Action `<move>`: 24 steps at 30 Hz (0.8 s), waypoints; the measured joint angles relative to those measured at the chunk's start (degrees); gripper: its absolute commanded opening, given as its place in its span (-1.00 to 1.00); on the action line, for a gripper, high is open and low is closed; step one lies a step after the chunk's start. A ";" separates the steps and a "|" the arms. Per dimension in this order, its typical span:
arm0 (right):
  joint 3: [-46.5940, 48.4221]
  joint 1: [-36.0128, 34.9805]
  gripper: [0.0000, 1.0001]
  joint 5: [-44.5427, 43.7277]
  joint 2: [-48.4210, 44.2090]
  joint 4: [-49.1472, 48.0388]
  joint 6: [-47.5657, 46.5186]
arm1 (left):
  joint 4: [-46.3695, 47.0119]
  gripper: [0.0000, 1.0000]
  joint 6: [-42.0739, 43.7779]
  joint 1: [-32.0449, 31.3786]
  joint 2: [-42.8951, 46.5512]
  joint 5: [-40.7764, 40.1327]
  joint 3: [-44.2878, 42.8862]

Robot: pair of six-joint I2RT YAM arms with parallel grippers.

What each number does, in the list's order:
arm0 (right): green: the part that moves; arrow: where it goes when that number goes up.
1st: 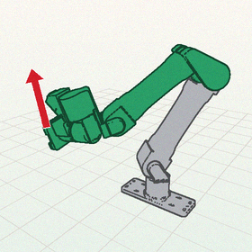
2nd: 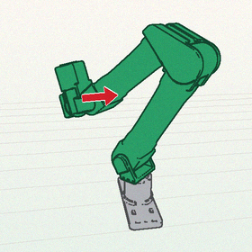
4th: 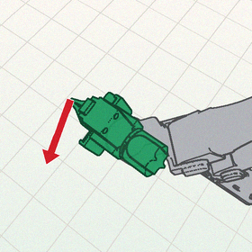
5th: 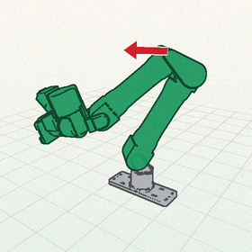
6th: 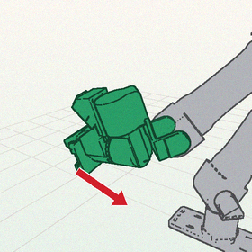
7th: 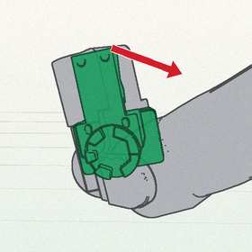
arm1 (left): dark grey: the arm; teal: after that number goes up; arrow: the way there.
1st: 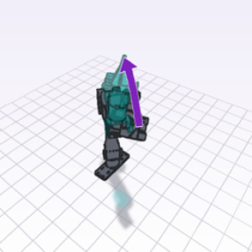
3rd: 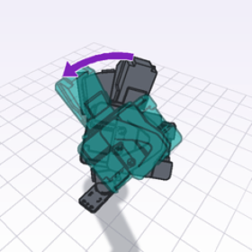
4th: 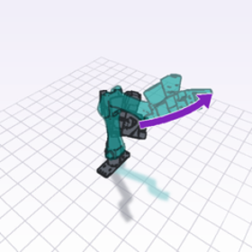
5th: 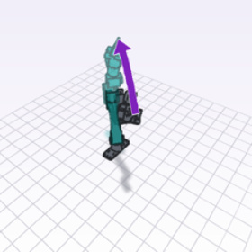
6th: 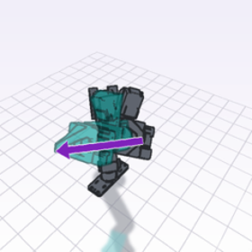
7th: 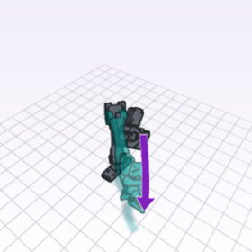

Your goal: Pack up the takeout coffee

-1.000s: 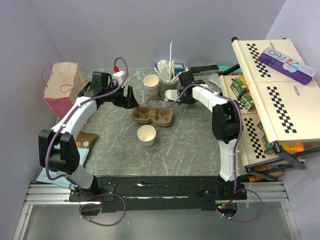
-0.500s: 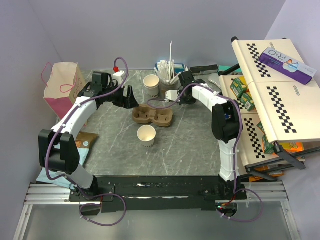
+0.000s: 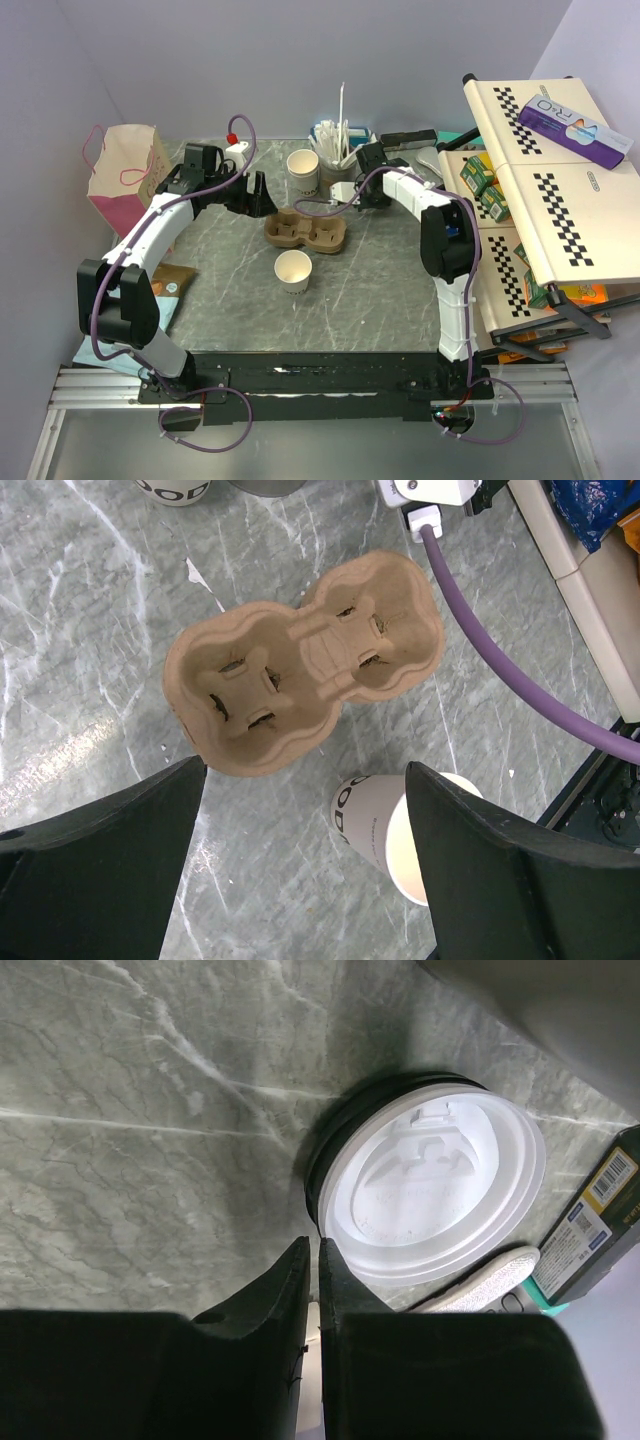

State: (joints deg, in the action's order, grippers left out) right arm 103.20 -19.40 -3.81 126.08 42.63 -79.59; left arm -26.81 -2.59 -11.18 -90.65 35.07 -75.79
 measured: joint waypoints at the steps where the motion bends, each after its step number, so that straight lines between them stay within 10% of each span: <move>1: 0.00 0.00 -0.70 0.00 0.00 0.04 0.00 | 0.00 0.75 0.00 0.00 0.02 0.00 0.00; 24: 3.54 0.35 -0.81 -0.02 1.60 2.19 -0.37 | 0.00 0.75 0.00 0.00 -0.59 0.00 0.00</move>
State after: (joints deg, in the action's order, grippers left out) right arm 106.74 -19.05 -3.84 127.68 44.82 -79.96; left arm -26.81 -2.59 -11.18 -91.24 35.07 -75.79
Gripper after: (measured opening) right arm 0.069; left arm 0.874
